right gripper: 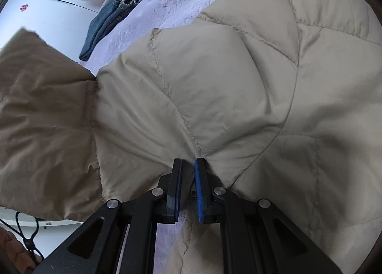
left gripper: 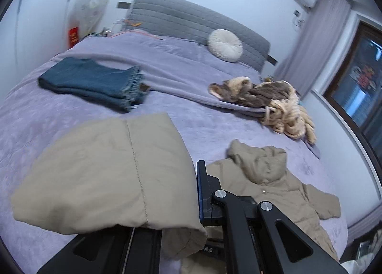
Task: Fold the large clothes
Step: 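Fold the held sleeve across the jacket body and open the left tool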
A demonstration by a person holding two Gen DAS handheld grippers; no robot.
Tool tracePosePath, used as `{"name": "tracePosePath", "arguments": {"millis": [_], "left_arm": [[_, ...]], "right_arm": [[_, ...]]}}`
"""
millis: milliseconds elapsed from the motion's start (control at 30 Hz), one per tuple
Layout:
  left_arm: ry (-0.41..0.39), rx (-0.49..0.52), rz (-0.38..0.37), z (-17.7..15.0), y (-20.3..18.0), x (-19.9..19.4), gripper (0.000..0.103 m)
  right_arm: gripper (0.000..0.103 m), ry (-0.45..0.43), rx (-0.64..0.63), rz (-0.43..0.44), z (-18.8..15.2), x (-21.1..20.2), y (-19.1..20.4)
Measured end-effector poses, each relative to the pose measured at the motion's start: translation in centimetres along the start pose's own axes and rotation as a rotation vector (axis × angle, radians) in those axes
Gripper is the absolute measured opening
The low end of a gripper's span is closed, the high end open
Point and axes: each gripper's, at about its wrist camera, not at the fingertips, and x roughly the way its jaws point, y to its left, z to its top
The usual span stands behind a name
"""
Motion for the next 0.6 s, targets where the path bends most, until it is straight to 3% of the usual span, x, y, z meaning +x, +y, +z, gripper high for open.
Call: {"name": "tracePosePath", "arguments": {"millis": [100, 233, 300, 467, 600], "left_arm": [[0.028, 0.100, -0.058, 0.1, -6.3, 2.4, 0.009], [0.130, 0.201, -0.102, -2.7, -13.6, 7.4, 0.009], [0.198, 0.272, -0.065, -5.3, -17.0, 10.8, 0.009], [0.395, 0.393, 0.035, -13.3, -20.5, 18.2, 0.009], [0.434, 0.439, 0.118, -17.1, -21.0, 19.3, 0.014]], "right_arm": [[0.012, -0.037, 0.020, 0.036, -0.8, -3.9, -1.8], [0.012, -0.161, 0.055, -0.064, -2.7, -12.2, -6.9], [0.012, -0.205, 0.094, -0.121, -3.7, -15.8, -10.2], [0.012, -0.235, 0.193, -0.205, -5.6, -21.2, -17.5], [0.012, -0.225, 0.226, -0.197, -6.8, -22.7, -20.4]]}}
